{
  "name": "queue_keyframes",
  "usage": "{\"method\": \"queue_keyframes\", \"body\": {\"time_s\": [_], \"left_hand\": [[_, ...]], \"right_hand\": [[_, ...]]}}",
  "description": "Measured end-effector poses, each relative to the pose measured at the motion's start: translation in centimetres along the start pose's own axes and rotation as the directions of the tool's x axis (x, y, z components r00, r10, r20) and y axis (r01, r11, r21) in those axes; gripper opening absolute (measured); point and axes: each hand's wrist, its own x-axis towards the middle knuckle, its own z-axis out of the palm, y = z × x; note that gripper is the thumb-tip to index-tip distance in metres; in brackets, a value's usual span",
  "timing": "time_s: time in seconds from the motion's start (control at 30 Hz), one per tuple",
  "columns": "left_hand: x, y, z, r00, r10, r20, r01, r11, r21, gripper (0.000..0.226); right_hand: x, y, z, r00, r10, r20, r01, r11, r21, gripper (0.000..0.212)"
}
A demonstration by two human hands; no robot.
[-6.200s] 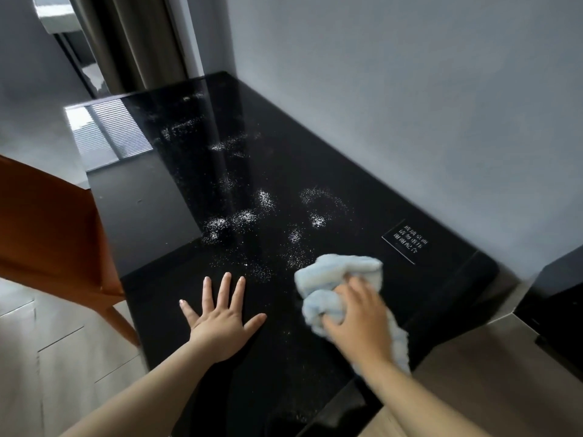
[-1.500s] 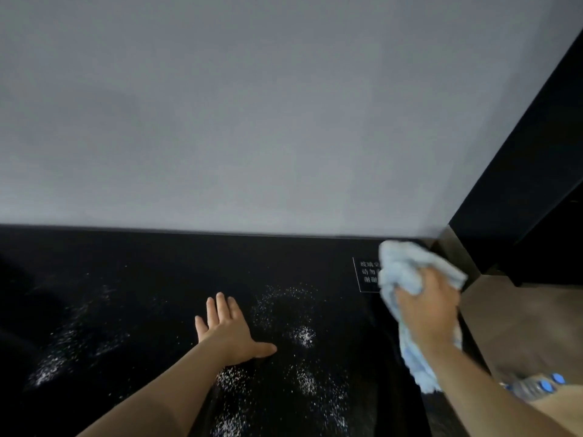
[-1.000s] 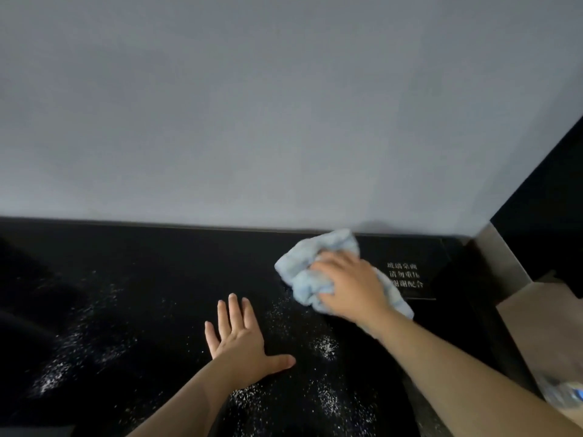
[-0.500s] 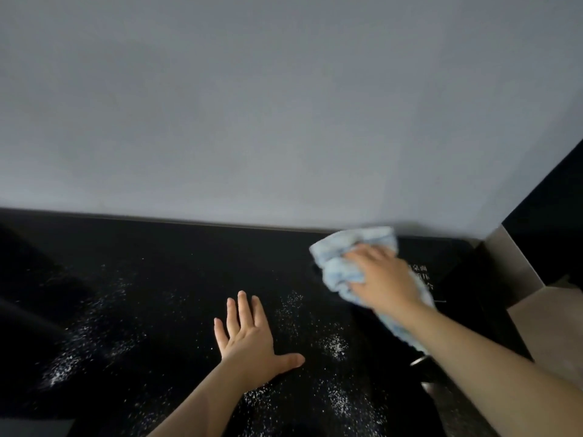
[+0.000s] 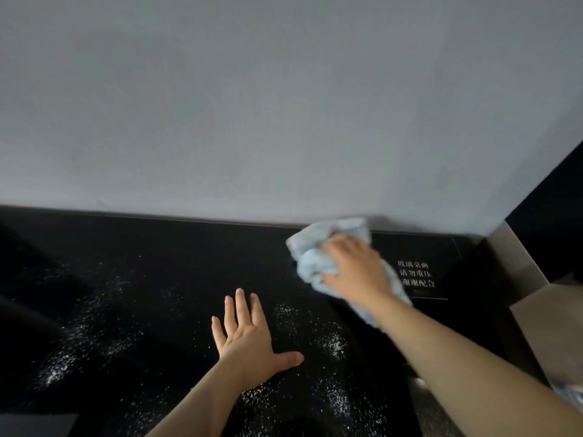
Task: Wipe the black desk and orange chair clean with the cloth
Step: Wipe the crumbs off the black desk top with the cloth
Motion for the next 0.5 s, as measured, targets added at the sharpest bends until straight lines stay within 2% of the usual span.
{"method": "queue_keyframes", "body": {"time_s": [0.03, 0.1, 0.17, 0.2, 0.27, 0.33, 0.37, 0.43, 0.5], "left_hand": [[0.1, 0.0, 0.0, 1.0, 0.003, 0.001, -0.003, 1.0, 0.003, 0.137], [0.2, -0.1, 0.1, 1.0, 0.006, 0.003, -0.006, 1.0, 0.01, 0.137], [0.3, -0.1, 0.1, 1.0, 0.009, 0.006, -0.009, 1.0, 0.011, 0.138], [0.3, -0.1, 0.1, 1.0, 0.009, 0.004, -0.009, 1.0, 0.005, 0.138], [0.2, 0.0, 0.1, 1.0, 0.007, -0.013, -0.007, 1.0, -0.003, 0.138], [0.0, 0.1, 0.1, 0.999, 0.002, -0.042, -0.002, 1.0, -0.01, 0.137], [0.0, 0.1, 0.1, 0.998, 0.0, -0.057, -0.001, 1.0, -0.012, 0.137], [-0.2, 0.1, 0.1, 0.996, 0.005, -0.085, -0.006, 1.0, -0.014, 0.135], [-0.3, 0.1, 0.1, 0.995, 0.013, -0.096, -0.015, 1.0, -0.02, 0.134]], "right_hand": [[-0.1, 2.7, -0.4, 0.986, 0.162, -0.028, -0.163, 0.986, -0.041, 0.035], [-0.6, 7.2, -1.4, 0.871, 0.49, -0.013, -0.49, 0.87, -0.05, 0.042], [-1.2, 8.2, -1.5, 0.778, 0.629, 0.009, -0.627, 0.777, -0.055, 0.046], [-1.3, 7.4, -1.3, 0.773, 0.634, -0.005, -0.633, 0.771, -0.068, 0.045], [-1.7, 4.4, -0.8, 0.85, 0.527, -0.028, -0.527, 0.845, -0.088, 0.039], [-2.5, 0.7, 0.3, 0.961, 0.273, -0.052, -0.276, 0.959, -0.065, 0.029], [-3.3, -1.1, 0.8, 0.989, 0.136, -0.065, -0.139, 0.989, -0.042, 0.024], [-4.8, -3.0, 1.2, 0.995, -0.07, -0.065, 0.073, 0.997, 0.036, 0.022], [-5.3, -1.7, 0.7, 0.982, -0.18, -0.055, 0.182, 0.983, 0.017, 0.028]]}}
